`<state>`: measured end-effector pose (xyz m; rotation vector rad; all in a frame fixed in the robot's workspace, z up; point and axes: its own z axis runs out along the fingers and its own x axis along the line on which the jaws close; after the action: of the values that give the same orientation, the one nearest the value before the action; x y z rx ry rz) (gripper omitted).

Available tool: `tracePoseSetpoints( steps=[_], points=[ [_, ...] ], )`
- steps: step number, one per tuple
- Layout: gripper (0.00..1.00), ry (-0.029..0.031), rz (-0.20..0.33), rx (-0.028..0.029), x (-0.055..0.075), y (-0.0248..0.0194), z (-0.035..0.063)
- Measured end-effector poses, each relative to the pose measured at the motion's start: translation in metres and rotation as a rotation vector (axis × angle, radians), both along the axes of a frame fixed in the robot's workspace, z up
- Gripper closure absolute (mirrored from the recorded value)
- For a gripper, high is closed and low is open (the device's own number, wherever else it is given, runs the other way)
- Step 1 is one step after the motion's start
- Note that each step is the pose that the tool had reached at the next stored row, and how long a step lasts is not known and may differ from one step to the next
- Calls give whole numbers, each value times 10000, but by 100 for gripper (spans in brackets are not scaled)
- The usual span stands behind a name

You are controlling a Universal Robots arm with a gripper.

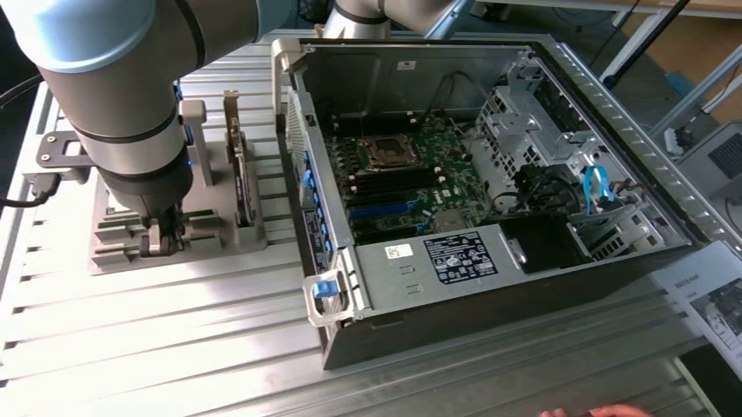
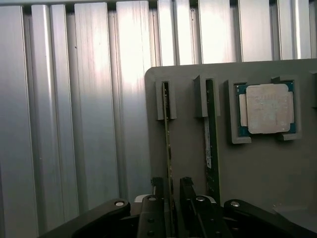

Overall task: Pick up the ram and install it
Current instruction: 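Pick up the ram and move it above insertion slot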

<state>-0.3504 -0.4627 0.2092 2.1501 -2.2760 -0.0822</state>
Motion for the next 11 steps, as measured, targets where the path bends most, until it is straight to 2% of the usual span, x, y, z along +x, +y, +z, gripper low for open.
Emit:
tracePoseSetpoints(
  steps=[11],
  points=[
    [73,0,-44,0,0,1,0]
  ],
)
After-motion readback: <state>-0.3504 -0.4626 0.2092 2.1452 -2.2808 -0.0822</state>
